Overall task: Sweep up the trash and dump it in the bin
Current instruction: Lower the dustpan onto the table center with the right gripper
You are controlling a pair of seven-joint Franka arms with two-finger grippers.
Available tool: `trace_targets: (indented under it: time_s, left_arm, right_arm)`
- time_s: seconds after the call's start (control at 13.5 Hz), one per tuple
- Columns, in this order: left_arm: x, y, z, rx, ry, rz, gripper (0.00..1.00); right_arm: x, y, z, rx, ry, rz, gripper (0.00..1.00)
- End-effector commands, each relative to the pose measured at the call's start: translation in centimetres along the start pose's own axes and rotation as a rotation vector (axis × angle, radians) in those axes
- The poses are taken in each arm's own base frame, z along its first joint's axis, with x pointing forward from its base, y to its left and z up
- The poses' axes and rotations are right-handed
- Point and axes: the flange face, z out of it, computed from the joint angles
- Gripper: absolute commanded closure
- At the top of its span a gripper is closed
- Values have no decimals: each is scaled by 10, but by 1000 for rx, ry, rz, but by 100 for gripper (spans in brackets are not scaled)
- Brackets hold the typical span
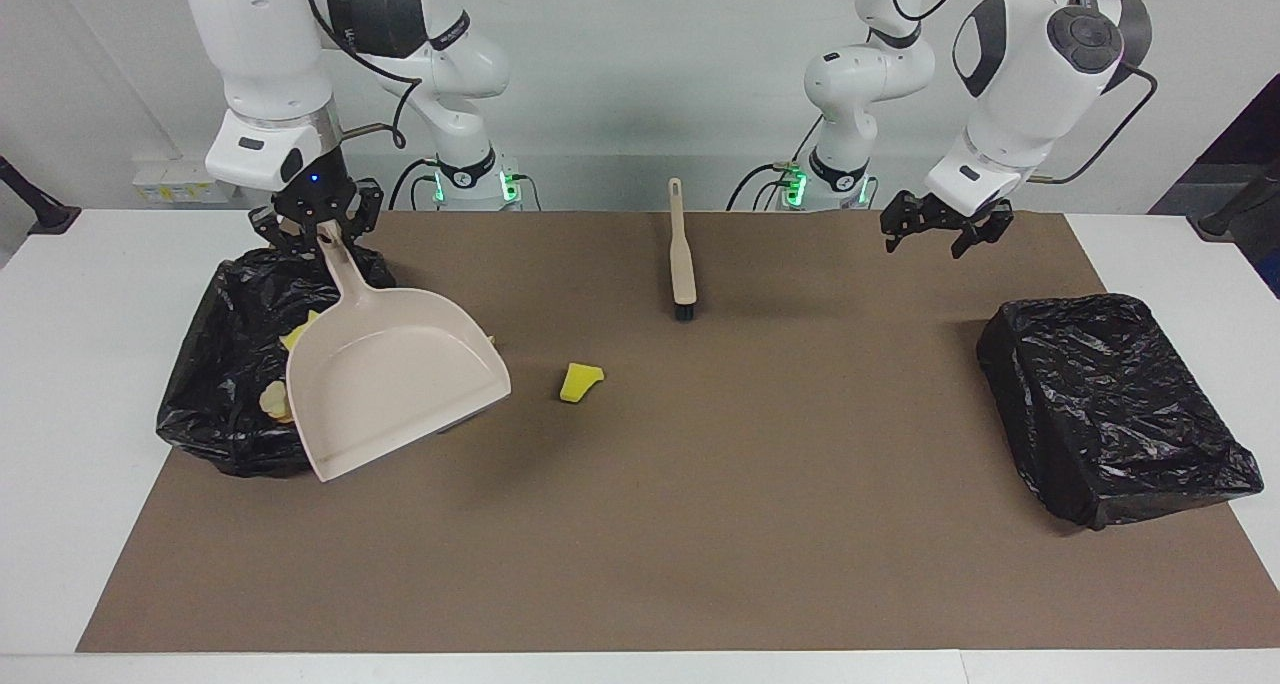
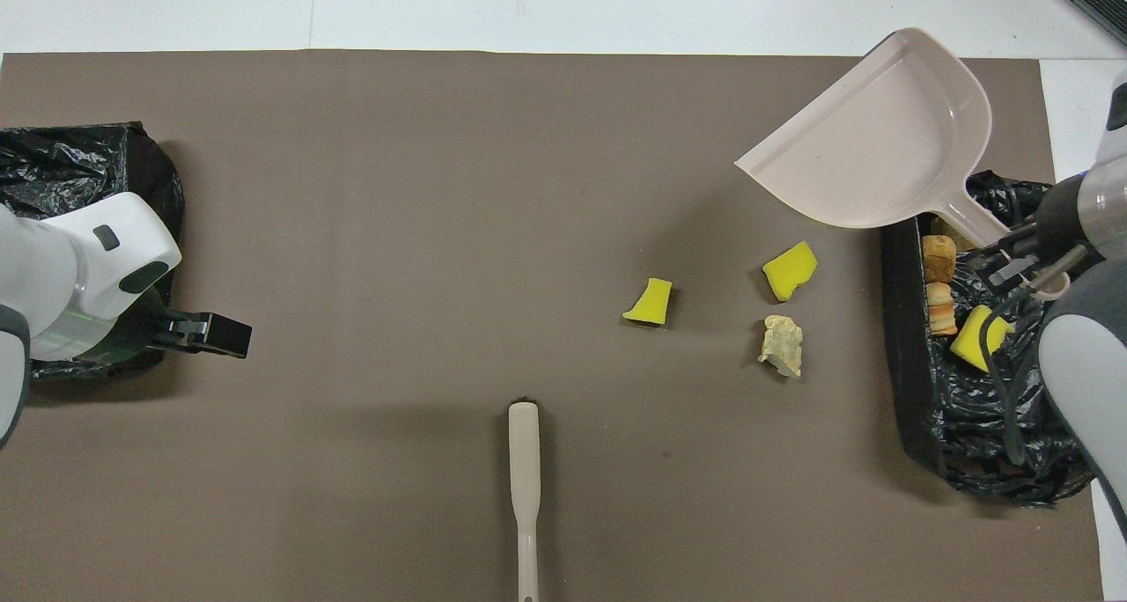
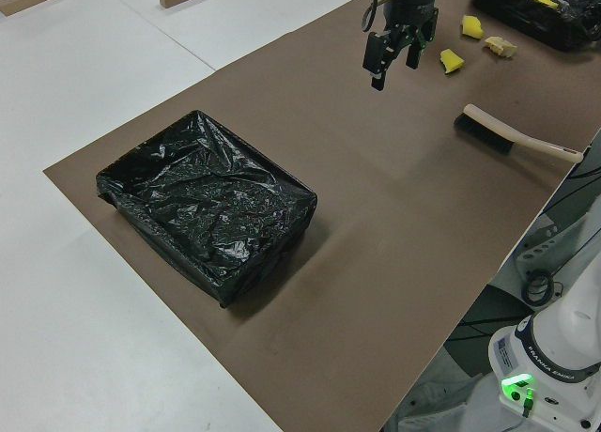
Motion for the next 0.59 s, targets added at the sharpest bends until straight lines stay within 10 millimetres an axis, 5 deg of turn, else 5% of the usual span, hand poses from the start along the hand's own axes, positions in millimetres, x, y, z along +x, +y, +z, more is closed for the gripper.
trace_targets:
  time_s: [0.0, 0.52]
  left_arm:
    - [0, -2, -1, 20, -17, 11, 0]
    - [-3, -1, -1, 23, -15, 9, 0]
  right_arm:
    - [140, -116, 101, 94, 9, 245, 100]
    - [126, -95, 105, 110, -2, 182, 100]
